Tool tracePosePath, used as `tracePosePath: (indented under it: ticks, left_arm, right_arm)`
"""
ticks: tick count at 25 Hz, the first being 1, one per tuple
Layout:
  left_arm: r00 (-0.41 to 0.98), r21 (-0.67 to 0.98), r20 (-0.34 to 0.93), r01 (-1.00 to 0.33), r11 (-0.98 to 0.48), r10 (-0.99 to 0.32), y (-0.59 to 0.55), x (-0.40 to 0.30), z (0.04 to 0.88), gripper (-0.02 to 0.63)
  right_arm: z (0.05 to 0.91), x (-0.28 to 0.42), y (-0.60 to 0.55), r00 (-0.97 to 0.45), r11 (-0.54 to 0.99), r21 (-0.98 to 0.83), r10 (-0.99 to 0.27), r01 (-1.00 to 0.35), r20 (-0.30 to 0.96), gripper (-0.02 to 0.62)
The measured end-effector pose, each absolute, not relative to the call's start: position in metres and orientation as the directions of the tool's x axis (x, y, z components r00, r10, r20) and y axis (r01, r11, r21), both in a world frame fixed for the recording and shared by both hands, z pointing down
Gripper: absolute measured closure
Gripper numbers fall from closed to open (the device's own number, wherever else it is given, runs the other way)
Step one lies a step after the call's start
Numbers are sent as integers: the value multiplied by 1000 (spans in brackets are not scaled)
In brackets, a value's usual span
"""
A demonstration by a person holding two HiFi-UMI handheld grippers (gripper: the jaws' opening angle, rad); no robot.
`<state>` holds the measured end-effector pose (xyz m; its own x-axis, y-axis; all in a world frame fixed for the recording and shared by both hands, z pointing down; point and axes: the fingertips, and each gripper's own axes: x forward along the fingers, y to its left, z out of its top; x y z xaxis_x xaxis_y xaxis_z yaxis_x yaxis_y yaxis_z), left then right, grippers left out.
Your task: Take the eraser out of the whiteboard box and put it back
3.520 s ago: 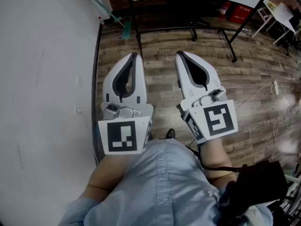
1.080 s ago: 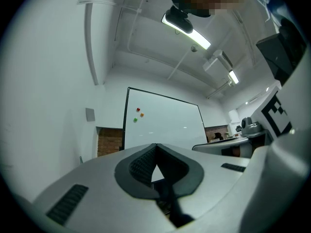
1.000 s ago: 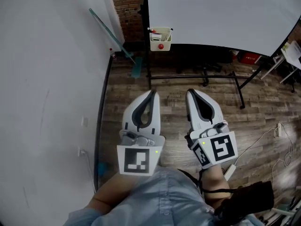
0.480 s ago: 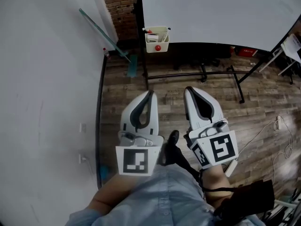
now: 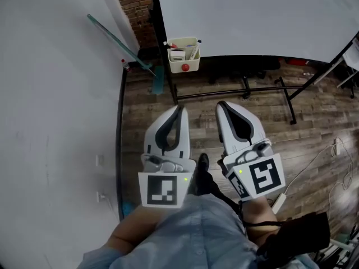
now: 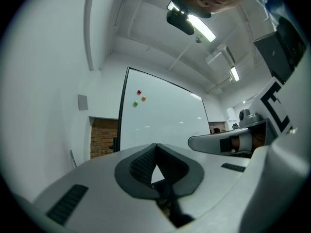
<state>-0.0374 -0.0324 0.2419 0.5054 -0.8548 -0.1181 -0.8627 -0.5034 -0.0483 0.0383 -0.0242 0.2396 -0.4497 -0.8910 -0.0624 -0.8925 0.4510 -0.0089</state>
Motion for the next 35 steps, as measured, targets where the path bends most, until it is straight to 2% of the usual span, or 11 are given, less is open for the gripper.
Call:
tracePosePath:
  ticks: [7,15,25,35]
  left_arm:
    - [472,-56,-98,-882,-469,-876,-97,-19,242,601]
    - [416,-104,-137,-909,-404,-899,-147,3,222,601]
    - [345,-108,-146,-937,-332,-927,-181,-5,217,601]
    - [323,-58,-133,-946,-317,-937,-220,-31,235,601]
  right_arm:
    - [245,46,-90,-508,510,-24,-859,-860,-60,594]
    - [235,55,-143,-603,606,-12,-793,-795,-90,594]
    - [234,44,-181,-670,673,-9,-737,-739,-91,594]
    - [255,19,-214,-708,708,39,-706,-705,0,592]
